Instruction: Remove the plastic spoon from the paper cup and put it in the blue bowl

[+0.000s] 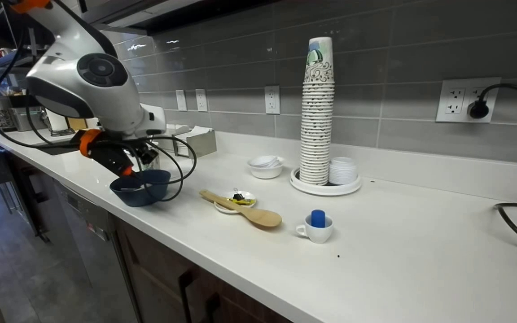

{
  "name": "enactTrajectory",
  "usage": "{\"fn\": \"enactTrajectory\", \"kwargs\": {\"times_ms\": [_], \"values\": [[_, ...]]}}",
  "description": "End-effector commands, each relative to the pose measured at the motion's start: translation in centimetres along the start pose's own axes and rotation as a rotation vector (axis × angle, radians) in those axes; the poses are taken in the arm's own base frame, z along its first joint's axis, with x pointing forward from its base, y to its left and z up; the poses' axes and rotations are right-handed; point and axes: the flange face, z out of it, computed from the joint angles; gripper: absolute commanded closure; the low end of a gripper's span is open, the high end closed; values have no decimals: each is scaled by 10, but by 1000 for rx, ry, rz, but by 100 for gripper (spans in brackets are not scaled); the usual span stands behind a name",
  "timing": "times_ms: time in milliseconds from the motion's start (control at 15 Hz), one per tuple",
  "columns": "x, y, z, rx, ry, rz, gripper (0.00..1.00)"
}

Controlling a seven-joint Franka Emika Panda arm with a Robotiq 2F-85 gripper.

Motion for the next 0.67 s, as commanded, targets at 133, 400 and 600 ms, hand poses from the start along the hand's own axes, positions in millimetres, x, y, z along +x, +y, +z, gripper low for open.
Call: {"fn": "enactTrajectory", "kwargs": {"times_ms": [133, 400, 600], "values": [[9, -6, -5, 0, 43, 3, 12], [37, -37, -24, -18, 189, 34, 0], [41, -36, -23, -25, 176, 3, 0]]}}
